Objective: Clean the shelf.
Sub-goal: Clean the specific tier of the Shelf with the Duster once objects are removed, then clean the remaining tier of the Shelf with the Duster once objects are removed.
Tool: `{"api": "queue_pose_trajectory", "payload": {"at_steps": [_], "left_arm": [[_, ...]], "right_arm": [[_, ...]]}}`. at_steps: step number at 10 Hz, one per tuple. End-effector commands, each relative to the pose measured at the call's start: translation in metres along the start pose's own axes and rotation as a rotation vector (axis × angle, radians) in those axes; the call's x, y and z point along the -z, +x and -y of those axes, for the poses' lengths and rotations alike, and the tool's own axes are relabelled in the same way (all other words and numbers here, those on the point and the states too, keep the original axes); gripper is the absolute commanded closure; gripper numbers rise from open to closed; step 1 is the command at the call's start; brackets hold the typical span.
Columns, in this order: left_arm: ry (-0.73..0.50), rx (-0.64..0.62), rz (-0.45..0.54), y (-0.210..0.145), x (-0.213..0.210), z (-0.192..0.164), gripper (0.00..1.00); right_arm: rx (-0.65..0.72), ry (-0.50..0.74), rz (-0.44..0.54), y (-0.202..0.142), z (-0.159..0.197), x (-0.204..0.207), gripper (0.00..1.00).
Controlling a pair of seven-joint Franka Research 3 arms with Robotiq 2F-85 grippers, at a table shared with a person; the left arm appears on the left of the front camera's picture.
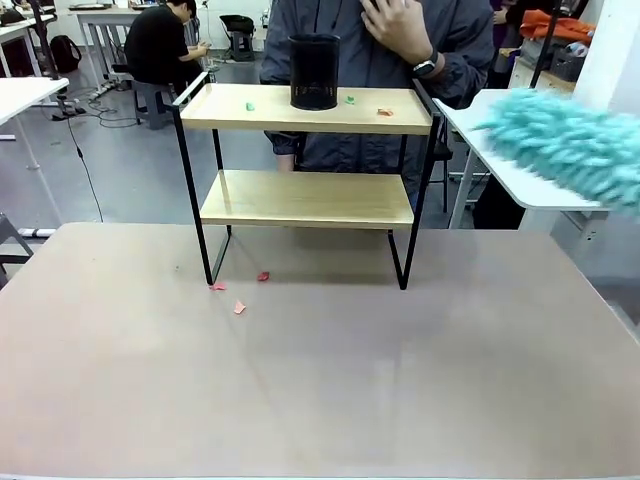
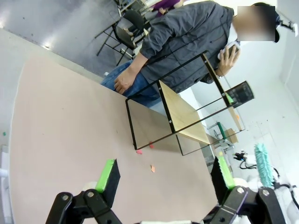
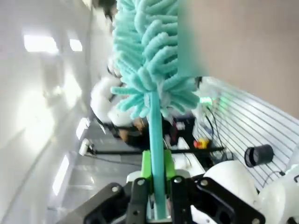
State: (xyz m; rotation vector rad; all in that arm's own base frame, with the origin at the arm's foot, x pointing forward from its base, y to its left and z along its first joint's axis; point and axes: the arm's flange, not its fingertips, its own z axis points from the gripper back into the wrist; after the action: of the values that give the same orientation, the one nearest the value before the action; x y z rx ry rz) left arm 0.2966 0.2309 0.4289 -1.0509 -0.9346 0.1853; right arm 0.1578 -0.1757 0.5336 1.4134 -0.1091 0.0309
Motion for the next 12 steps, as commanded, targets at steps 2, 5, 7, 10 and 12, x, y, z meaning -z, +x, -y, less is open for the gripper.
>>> {"api": "queue_pose_trajectory", "payload": {"at_steps": [2,5,7,10,12], "left_arm": [[-0.016,0.020,0.018,-0.003,0.002,0.000,0.00],[-0.016,0.020,0.018,-0.003,0.002,0.000,0.00],[-0.016,0.020,0.018,-0.003,0.002,0.000,0.00],[-0.016,0.020,0.018,-0.003,0.002,0.000,0.00],[-0.016,0.020,0.018,-0.003,0.002,0.000,0.00]], "right_arm": [[0.109,0.051,0.197,0.011,0.068,-0.012,0.87],[0.145,0.051,0.221,-0.001,0.074,-0.026,0.87],[0.145,0.051,0.221,-0.001,0.074,-0.026,0.87],[0.145,0.051,0.221,-0.001,0.074,-0.026,0.87],[0.145,0.051,0.221,-0.001,0.074,-0.026,0.87]]}}
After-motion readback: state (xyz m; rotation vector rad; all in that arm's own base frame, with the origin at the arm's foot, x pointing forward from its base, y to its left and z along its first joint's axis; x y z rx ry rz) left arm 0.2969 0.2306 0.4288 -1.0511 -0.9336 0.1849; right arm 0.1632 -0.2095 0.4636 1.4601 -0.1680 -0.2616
